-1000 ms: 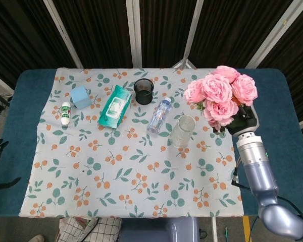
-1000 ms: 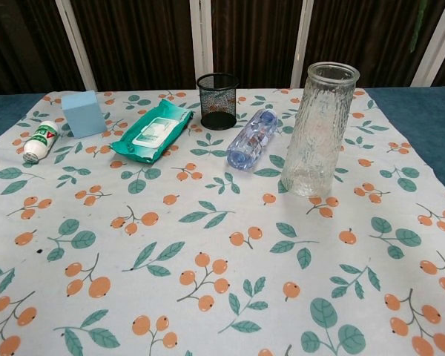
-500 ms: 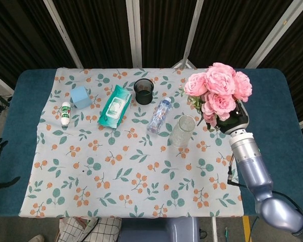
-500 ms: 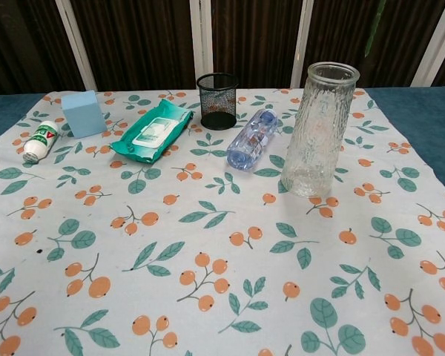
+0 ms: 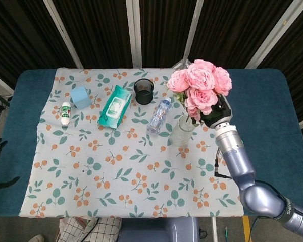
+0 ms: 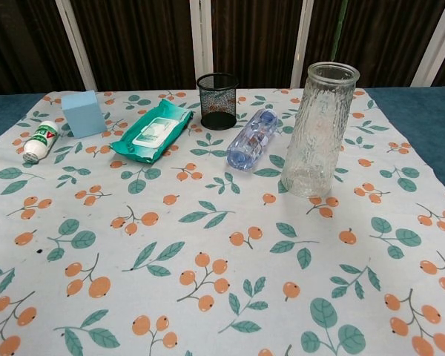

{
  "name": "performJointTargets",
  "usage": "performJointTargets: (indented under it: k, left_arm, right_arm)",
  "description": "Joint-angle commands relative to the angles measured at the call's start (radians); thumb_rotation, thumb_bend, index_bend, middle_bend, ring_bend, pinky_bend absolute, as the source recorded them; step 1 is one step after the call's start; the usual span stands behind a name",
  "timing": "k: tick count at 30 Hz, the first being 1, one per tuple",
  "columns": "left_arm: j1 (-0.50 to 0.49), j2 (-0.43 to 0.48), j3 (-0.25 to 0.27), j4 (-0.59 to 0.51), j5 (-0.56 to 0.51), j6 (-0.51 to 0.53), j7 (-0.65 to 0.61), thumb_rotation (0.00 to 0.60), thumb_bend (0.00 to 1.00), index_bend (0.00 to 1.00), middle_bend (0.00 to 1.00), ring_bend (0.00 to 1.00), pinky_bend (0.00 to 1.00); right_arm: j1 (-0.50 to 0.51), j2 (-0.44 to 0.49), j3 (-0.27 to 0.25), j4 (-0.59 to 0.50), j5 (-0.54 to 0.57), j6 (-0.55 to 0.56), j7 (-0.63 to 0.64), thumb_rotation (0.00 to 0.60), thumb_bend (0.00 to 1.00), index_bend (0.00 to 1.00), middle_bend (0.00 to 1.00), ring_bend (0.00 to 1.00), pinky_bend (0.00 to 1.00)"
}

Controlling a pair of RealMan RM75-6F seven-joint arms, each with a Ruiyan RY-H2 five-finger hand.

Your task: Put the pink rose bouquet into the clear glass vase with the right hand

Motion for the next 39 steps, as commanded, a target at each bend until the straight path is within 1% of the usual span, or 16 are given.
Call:
performJointTargets:
  k: [1,6,11,20,31,39]
  left_arm:
    - [-0.001,0.000,0.001,0.000,0.001,-0.002,0.000,0.600,0.00,0.00,0.00,0.00,0.00]
    - [-0.002,0.002,0.001,-0.003,0.000,-0.005,-0.003,0.600,0.00,0.00,0.00,0.00,0.00]
    - [-0.002,0.003,0.002,-0.003,0.002,-0.005,-0.005,0.600,0.00,0.00,0.00,0.00,0.00]
    - [-0.004,0.006,0.005,-0.006,0.007,-0.010,-0.013,0.600,0.00,0.00,0.00,0.00,0.00]
    - [-0.007,0.007,0.008,-0.010,0.017,-0.010,-0.017,0.600,0.00,0.00,0.00,0.00,0.00]
    - [-0.007,0.009,0.011,-0.016,0.017,-0.012,-0.018,0.600,0.00,0.00,0.00,0.00,0.00]
  right_arm:
    - [0.001,-0.009,-0.005,0.006,-0.001,-0.002,-0.005,0.600,0.37,0.49,0.51,0.53,0.45]
    - [0.007,-0.018,-0.012,0.023,0.019,-0.016,-0.016,0.600,0.37,0.49,0.51,0.53,0.45]
    - [0.015,-0.023,-0.006,0.054,0.049,-0.035,-0.022,0.600,0.37,0.48,0.51,0.53,0.45]
    - [-0.012,-0.025,-0.023,0.072,0.074,-0.038,-0.044,0.600,0.37,0.48,0.51,0.53,0.45]
    - [-0.075,-0.023,-0.050,0.043,0.054,-0.017,-0.071,0.600,0.37,0.48,0.51,0.53,0.45]
    - [-0.099,-0.027,-0.075,0.034,0.029,-0.014,-0.097,0.600,0.37,0.48,0.51,0.53,0.45]
